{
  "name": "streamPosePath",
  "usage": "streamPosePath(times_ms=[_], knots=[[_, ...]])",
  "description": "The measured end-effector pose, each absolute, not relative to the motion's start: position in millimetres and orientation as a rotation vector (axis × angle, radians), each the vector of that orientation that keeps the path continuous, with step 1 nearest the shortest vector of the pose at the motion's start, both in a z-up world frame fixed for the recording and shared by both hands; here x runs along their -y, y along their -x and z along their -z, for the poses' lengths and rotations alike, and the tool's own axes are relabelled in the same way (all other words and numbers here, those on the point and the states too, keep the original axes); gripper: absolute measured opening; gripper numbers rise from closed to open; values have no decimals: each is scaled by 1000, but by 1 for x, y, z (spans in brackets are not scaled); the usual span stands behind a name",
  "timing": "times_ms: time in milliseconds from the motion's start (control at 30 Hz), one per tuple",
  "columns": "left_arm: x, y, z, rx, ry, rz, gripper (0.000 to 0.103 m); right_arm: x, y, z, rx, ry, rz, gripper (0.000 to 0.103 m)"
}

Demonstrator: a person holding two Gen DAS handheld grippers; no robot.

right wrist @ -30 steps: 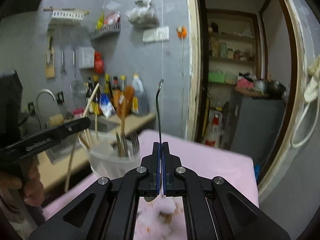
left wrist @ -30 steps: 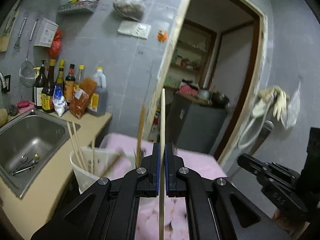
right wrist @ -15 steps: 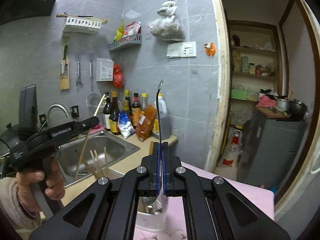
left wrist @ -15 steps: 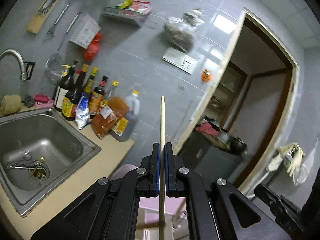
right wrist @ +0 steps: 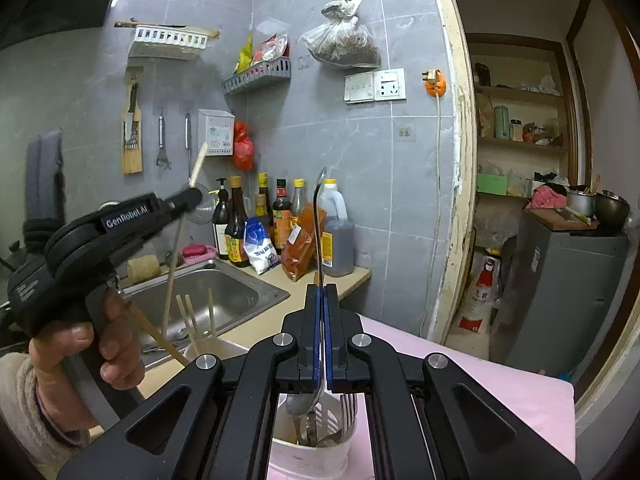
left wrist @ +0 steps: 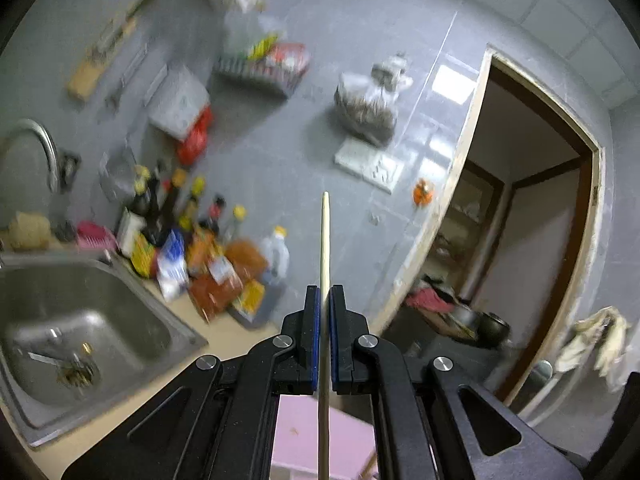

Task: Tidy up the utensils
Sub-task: 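Lift the chopstick and spoon and carry both over the white caddy, then lower the spoon into the caddy with the right tool while the left tool lowers the chopstick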

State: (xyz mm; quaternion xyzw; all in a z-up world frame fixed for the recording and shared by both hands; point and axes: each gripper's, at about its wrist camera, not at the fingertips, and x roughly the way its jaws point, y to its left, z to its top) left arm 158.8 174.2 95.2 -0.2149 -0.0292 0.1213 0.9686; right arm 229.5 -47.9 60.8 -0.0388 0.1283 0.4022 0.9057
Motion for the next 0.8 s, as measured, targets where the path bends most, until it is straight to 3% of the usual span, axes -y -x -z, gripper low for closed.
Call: streamPosePath(times_ms=[400,800], knots=[[-191,-144,-97,119,460,-285,2,48,-226,-49,-239,71,-829,0],[-189,-152,-62,114,473,-323,2,37,-224,-36,-201,106,-804,0]])
